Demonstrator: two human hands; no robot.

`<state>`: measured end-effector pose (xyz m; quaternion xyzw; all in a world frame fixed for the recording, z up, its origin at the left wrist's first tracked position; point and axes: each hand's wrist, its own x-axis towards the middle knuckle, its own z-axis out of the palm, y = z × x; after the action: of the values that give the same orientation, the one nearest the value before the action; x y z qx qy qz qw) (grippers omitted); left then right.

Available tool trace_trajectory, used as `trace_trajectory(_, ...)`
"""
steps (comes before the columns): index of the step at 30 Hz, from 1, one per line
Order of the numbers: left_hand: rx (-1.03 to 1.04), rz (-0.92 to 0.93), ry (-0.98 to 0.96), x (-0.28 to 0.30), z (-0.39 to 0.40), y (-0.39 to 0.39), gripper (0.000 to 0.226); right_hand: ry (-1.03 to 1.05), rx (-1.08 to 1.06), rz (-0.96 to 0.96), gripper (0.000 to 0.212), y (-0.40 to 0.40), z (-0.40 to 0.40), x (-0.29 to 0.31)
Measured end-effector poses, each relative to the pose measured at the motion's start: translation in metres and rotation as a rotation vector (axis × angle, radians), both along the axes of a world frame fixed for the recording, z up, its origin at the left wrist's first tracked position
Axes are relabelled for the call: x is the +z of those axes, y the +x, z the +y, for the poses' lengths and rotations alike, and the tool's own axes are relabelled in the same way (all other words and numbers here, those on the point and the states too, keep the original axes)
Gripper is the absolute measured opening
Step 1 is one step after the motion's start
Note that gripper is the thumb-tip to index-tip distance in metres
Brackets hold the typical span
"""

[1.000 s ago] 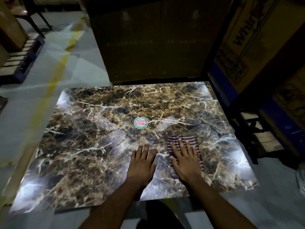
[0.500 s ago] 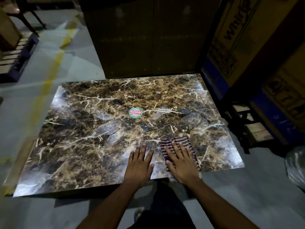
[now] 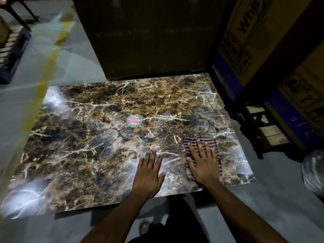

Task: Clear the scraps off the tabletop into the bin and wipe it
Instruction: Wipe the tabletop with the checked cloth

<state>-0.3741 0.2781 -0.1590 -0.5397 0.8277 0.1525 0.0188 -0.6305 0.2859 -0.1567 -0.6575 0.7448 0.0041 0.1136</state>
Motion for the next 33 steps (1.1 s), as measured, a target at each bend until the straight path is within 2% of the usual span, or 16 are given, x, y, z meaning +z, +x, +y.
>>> trace_trajectory(2,0.005,0.003,-0.018,0.000,-0.011,-0.006,0.070,0.014,-0.045,-0.018,0.064,0.010,-0.022,0.004)
trace_trajectory(5,0.019,-0.007,-0.014,0.003,-0.032,-0.018,0.069,0.012,0.059,-0.042,0.062,0.023,-0.022,0.004)
trace_trajectory(8,0.033,-0.013,0.004,0.005,-0.055,-0.029,0.068,0.026,0.133,-0.016,0.060,-0.004,-0.018,0.001)
trace_trajectory(13,0.039,-0.023,0.021,0.006,-0.091,-0.043,0.067,0.020,-0.042,-0.021,0.062,-0.013,-0.090,0.003)
trace_trajectory(16,0.041,-0.037,0.021,0.007,-0.112,-0.053,0.068,0.021,0.065,-0.041,0.062,0.001,-0.102,0.003)
trace_trajectory(19,0.051,-0.039,0.021,0.006,-0.134,-0.061,0.067,0.029,0.145,-0.024,0.062,-0.025,-0.107,0.004)
trace_trajectory(22,0.064,-0.041,0.015,0.008,-0.155,-0.070,0.066,0.020,0.011,-0.024,0.065,-0.052,-0.151,0.004)
trace_trajectory(24,0.062,-0.043,0.006,0.009,-0.168,-0.076,0.064,0.018,-0.007,-0.042,0.065,-0.043,-0.180,0.004)
trace_trajectory(27,0.071,-0.044,-0.013,0.009,-0.188,-0.085,0.064,0.012,0.115,-0.073,0.065,-0.021,-0.195,0.000)
trace_trajectory(30,0.082,-0.040,-0.007,0.006,-0.204,-0.091,0.064,0.007,0.208,-0.052,0.065,-0.039,-0.199,-0.002)
trace_trajectory(33,0.081,-0.051,-0.003,0.004,-0.214,-0.096,0.064,0.001,0.099,-0.035,0.065,-0.064,-0.241,0.000)
